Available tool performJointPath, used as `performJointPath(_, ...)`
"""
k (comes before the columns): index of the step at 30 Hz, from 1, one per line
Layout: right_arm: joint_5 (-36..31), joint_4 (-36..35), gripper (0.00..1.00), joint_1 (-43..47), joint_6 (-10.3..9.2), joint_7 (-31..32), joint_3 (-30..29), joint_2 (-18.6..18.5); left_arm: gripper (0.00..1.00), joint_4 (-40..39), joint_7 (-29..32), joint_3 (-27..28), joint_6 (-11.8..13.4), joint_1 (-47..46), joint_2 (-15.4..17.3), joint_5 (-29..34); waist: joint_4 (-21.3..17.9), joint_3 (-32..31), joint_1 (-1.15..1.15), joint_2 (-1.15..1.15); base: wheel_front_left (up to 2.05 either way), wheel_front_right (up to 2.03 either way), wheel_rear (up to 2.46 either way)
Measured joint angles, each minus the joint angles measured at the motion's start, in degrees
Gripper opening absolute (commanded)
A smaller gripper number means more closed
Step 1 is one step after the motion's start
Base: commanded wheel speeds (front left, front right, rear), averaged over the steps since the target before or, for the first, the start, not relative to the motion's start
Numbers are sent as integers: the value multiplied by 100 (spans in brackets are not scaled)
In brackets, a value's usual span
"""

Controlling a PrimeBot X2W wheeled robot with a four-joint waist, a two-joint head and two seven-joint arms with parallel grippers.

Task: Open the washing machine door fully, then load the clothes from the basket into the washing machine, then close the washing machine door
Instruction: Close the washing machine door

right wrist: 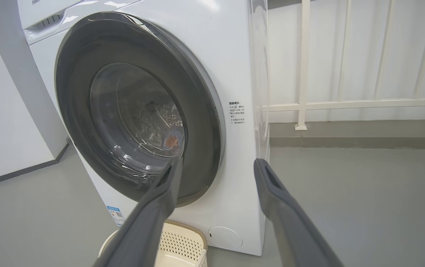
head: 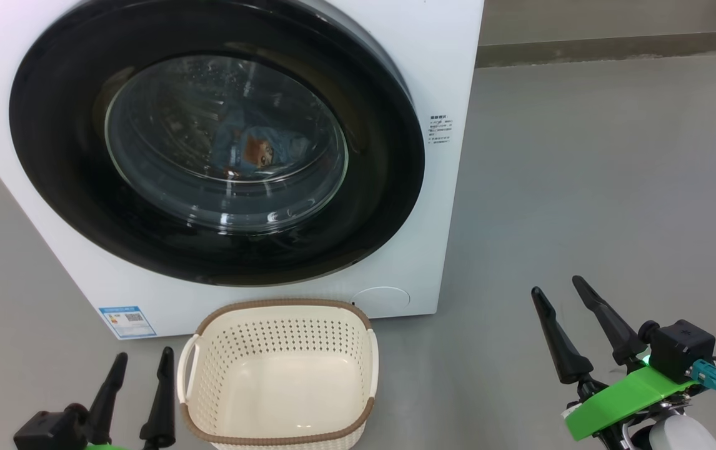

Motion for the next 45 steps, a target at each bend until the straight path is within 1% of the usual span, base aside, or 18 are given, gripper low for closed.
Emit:
performJointPath(13,-8,-10,100,0,0,0,-43,40,100,-3,0,48,0,55,3,-21,51,25,0,0,0,0,0)
performJointPath(45,-16,48,100,0,0,0,-81,82,100,-41,0,60,0,54,56,-22,36,54,0,0,0,0,0)
